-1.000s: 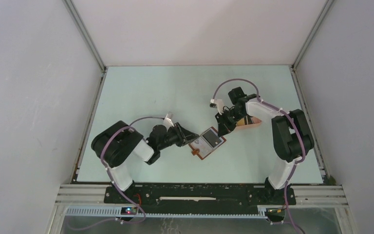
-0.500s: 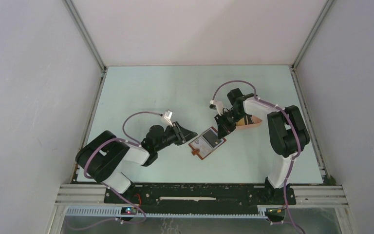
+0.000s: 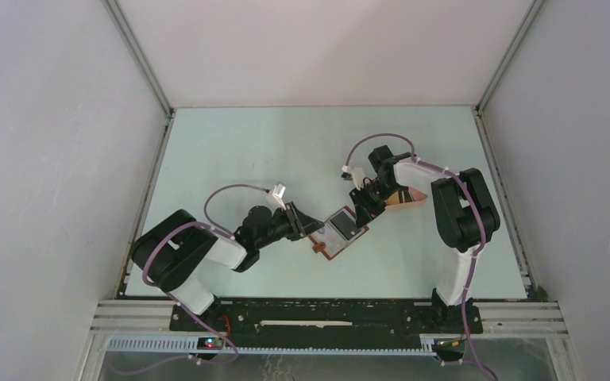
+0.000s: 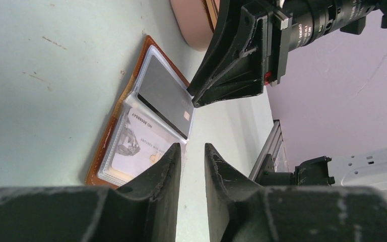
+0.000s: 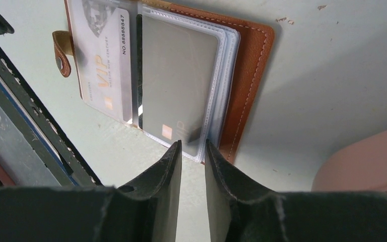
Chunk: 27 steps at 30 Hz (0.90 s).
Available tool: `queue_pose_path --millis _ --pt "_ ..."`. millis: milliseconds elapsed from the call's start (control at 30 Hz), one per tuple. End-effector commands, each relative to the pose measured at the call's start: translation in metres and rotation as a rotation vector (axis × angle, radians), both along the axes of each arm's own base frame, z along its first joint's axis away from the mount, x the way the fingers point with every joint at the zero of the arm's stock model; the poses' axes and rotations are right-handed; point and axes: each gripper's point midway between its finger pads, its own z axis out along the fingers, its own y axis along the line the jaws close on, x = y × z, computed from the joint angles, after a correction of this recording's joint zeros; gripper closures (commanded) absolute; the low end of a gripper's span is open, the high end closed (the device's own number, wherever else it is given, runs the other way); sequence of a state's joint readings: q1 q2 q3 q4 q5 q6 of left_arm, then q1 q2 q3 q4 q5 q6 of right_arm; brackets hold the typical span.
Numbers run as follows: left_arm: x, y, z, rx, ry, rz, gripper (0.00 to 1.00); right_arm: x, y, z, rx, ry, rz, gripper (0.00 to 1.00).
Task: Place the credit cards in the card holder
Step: Turn over the card holder at the center of the board.
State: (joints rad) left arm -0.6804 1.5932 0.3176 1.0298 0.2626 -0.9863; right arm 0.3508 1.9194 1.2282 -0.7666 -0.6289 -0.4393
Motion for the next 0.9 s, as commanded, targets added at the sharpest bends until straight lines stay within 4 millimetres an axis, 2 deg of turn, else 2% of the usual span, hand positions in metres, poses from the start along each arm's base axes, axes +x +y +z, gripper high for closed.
queue_pose_path --millis 0,133,333,667,867 --pt "0.001 -0.003 0.003 -0.009 -0.037 -0.005 0.71 0.010 0.003 0.005 -0.022 -0.032 -0.007 0.67" --pt "0.000 -0.005 0.000 -0.011 -0.028 -0.013 0.71 0.008 0.004 0.003 -0.022 -0.022 -0.001 0.64" --pt "-0.001 -0.007 -0.003 -0.018 -0.016 -0.017 0.72 0.003 0.009 0.005 0.003 0.012 0.007 0.69" --pt "-0.002 -0.008 -0.004 -0.023 -0.012 -0.021 0.72 -0.005 0.022 0.027 0.127 0.081 0.009 0.74" --pt "-0.002 -0.008 -0.004 -0.024 -0.010 -0.020 0.72 -0.008 0.027 0.030 0.167 0.122 0.006 0.75"
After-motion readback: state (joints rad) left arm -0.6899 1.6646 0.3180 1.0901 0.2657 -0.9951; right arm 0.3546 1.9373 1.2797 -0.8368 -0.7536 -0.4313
